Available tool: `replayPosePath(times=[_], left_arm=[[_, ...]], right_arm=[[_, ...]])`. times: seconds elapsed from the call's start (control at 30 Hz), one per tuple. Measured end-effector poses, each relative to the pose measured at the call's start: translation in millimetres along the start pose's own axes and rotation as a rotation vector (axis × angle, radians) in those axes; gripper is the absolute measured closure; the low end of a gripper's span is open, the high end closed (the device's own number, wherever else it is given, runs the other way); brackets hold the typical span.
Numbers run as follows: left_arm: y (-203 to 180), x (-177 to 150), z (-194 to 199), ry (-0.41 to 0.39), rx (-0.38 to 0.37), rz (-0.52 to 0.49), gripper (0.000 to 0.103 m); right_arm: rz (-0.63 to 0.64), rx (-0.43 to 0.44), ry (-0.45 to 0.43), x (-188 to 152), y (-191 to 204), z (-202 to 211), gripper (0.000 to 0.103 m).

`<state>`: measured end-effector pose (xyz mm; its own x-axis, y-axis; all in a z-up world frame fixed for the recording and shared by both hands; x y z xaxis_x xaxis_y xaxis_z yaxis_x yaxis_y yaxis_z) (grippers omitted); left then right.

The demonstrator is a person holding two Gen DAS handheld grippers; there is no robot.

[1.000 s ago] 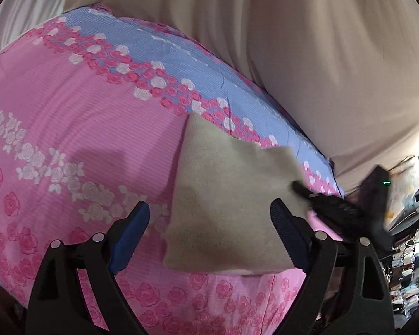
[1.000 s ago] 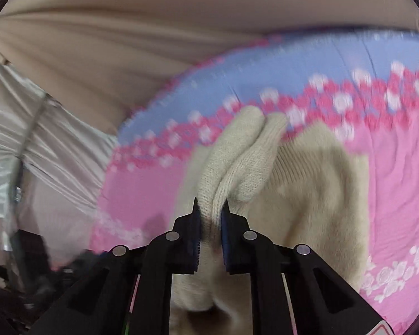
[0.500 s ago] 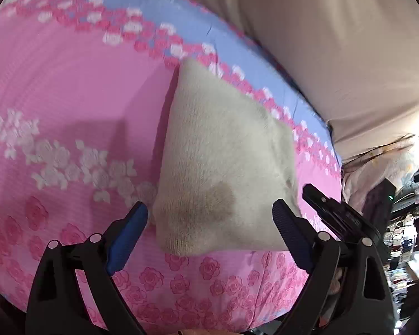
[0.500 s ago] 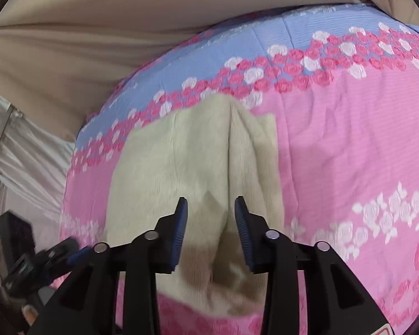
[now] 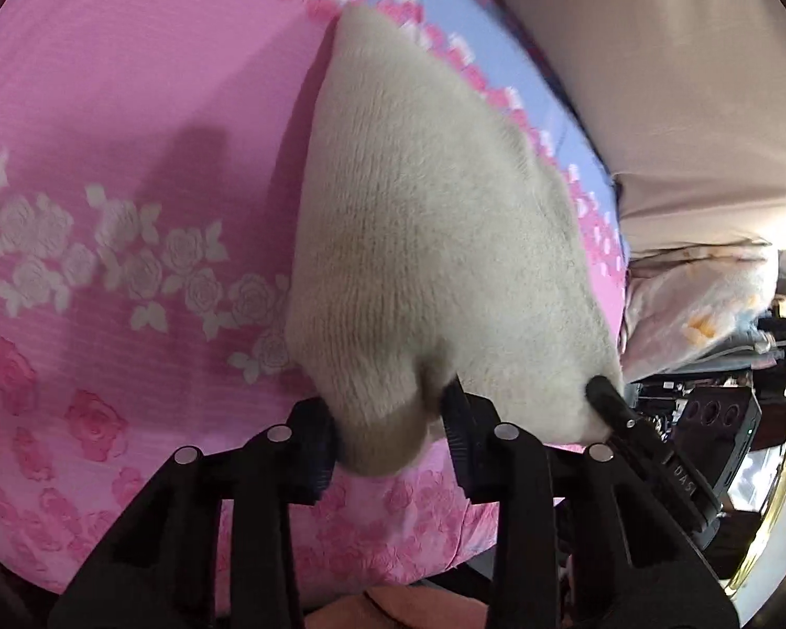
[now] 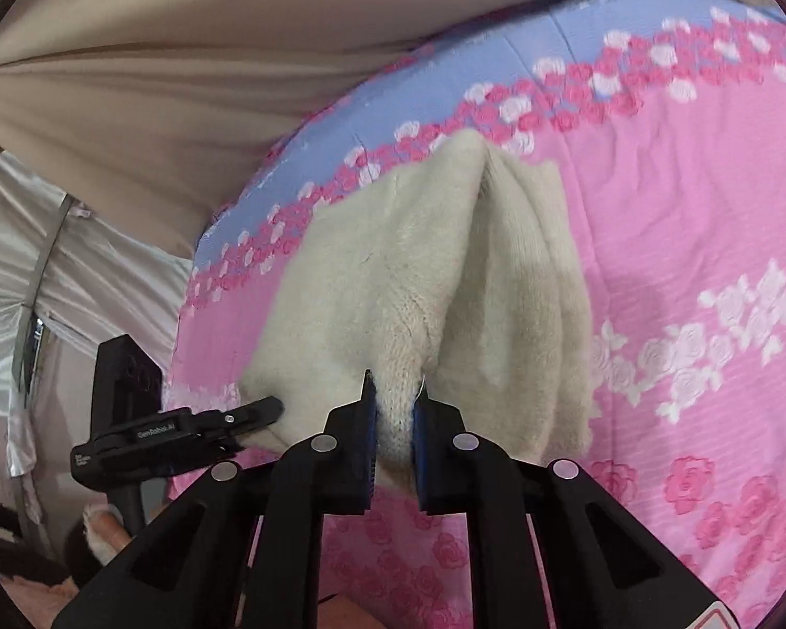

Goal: Fold small clothes

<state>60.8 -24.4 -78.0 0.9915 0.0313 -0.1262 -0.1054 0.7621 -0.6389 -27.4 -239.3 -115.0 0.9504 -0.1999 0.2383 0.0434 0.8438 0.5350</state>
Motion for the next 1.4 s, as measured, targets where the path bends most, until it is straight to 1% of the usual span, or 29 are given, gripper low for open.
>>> replayPosePath(times=[0.07,0.1,0.13,0.17,0.2,0.23,0.27,0.33,0.37,0.4,0.43,0.5,0.57,0.67,0.73,0.77,0.8,0.83,0.87,0.9,0.97,1.07,1.13,1.2,1.23,1.3,1.33,1.37,1.4], left_arm=[[2.5,-1.8,-1.6,0.02,0.052,-0.016,0.069],[7.6,-1.4,-10.2,0.037,0.085,-0.015,0.067],[17.3,-2.3,-24.7,0.065,0.134,-0.007,0.064],[23.9,-4.3,-32.2,0.083,0.154,0.005,0.061],[25.4,-9.5,-32.0,0.09,0.137,0.023,0.061],[22.0,-12.6,-24.3,0.073,0.111,0.024,0.06],[17.6,-14.9,-13.2,0.046,0.097,0.012,0.056],[8.1,-14.8,18.2,-0.047,0.102,-0.025,0.038],[5.2,-11.3,31.7,-0.093,0.1,-0.033,0.021],[3.7,-5.2,43.2,-0.136,0.098,-0.032,0.011],[2.1,6.4,55.2,-0.185,0.093,-0.03,0.011],[1.9,26.2,61.1,-0.224,0.083,-0.021,0.011],[10.3,59.1,52.1,-0.224,0.088,0.021,0.011],[24.5,86.6,21.0,-0.152,0.054,0.094,0.011],[28.0,94.8,-5.4,-0.097,0.029,0.12,0.011],[32.0,96.8,-19.1,-0.069,0.051,0.135,0.011],[31.3,97.5,-31.2,-0.047,0.05,0.134,0.014],[32.3,97.7,-35.1,-0.047,0.05,0.127,0.015],[27.1,98.1,-33.6,-0.063,0.044,0.104,0.037],[19.7,97.6,-33.4,-0.045,0.003,0.078,0.053],[11.9,94.5,-22.2,-0.035,-0.004,0.078,0.063],[-3.9,80.0,1.7,-0.006,-0.062,0.052,0.065],[-10.2,62.3,14.8,0.014,-0.091,0.035,0.065],[-11.2,44.9,20.0,0.031,-0.095,0.021,0.063],[-7.3,35.9,14.0,0.041,-0.068,0.017,0.061],[6.8,26.2,-5.6,0.04,0.039,-0.008,0.058],[18.6,23.7,-23.4,0.037,0.138,-0.012,0.057],[26.5,22.2,-34.7,0.027,0.186,-0.015,0.049],[30.0,21.3,-38.6,0.004,0.179,-0.005,0.043]], right_arm=[[0.004,-0.104,0.05,-8.3,-19.4,-20.7,0.092],[0.005,-0.163,0.099,-13.0,-31.6,-39.7,0.09],[-0.015,-0.176,0.161,-21.3,-49.1,-61.1,0.092],[-0.045,-0.142,0.163,-25.2,-53.2,-65.2,0.092],[-0.073,-0.12,0.143,-26.6,-51.9,-58.9,0.089],[-0.069,-0.11,0.113,-24.2,-43.8,-46.8,0.083],[-0.051,-0.116,0.078,-19.4,-35.4,-33.2,0.081],[-0.006,-0.138,0.024,-5.8,-23.9,-10.9,0.075],[0.013,-0.156,0.002,4.3,-20.8,-3.5,0.07],[0.023,-0.175,-0.016,15.2,-20.7,1.1,0.055],[0.028,-0.199,-0.037,29.4,-23.2,3.1,0.047],[0.024,-0.223,-0.035,52.1,-32.8,-4.4,0.045],[-0.014,-0.236,0.012,72.4,-47.3,-27.9,0.045],[-0.069,-0.173,0.078,83.0,-54.7,-57.0,0.043],[-0.098,-0.126,0.108,78.7,-64.0,-70.2,0.04],[-0.116,-0.109,0.113,77.4,-65.2,-74.9,0.04],[-0.125,-0.104,0.106,76.8,-65.0,-76.7,0.049],[-0.127,-0.106,0.103,76.3,-63.9,-75.7,0.066],[-0.131,-0.094,0.099,75.6,-61.3,-71.7,0.071],[-0.139,-0.078,0.09,75.3,-57.9,-65.9,0.077],[-0.135,-0.026,0.063,73.2,-46.7,-44.2,0.081],[-0.113,0.014,0.024,57.0,-24.6,-2.0,0.082],[-0.115,0.028,0.01,39.7,-22.1,21.1,0.082],[-0.106,0.004,0.014,21.6,-25.2,26.9,0.081],[-0.092,-0.036,0.022,12.1,-29.4,17.8,0.079],[-0.093,-0.08,0.062,-1.2,-47.9,-10.2,0.075],[-0.11,-0.117,0.085,-7.8,-62.1,-30.2,0.067],[-0.126,-0.121,0.067,-9.9,-70.5,-39.5,0.064],[-0.148,-0.09,0.043,-9.7,-74.2,-39.6,0.06]])
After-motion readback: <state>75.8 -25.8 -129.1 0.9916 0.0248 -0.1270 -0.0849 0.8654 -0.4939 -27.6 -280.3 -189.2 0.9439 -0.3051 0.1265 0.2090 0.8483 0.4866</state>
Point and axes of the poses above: each gripper's, at about its wrist camera, not at the fingertips, and z roughly against the way its jaws point, y to its left, x to its top, the point moved 5 cm from there along -z, roughly the way its jaws point, and after that the axes turned 10 degrees about y, right-handed, at the moved point
